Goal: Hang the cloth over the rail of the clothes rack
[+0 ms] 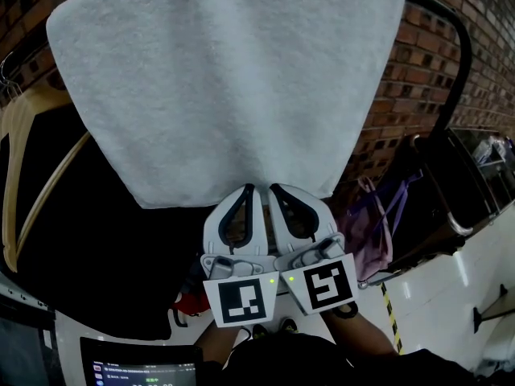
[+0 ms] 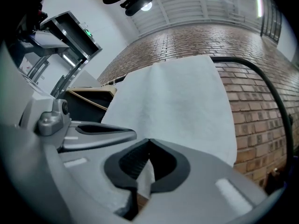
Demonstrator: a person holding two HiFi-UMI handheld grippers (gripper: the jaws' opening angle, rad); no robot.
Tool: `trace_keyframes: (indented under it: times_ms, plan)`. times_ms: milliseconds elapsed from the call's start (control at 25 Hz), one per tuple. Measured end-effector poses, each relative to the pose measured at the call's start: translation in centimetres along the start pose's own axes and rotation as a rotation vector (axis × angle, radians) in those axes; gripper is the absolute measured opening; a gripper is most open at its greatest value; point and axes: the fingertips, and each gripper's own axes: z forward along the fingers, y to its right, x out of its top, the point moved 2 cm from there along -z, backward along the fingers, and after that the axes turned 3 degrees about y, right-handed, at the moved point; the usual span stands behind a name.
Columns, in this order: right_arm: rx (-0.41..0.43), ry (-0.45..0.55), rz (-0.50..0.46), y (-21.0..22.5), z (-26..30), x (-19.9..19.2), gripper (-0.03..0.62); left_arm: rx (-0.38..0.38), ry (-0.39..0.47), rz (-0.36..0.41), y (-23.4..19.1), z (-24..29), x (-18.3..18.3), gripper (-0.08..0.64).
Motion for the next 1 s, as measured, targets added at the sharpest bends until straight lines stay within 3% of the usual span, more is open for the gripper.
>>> trace_keyframes:
  times_ms: [1000]
  plan:
    - [0.010, 0.005, -0.009, -0.45, 0.20, 0.03, 0.003, 0.015, 0.009, -0.014, -0.57, -0.05, -0.18, 0.006]
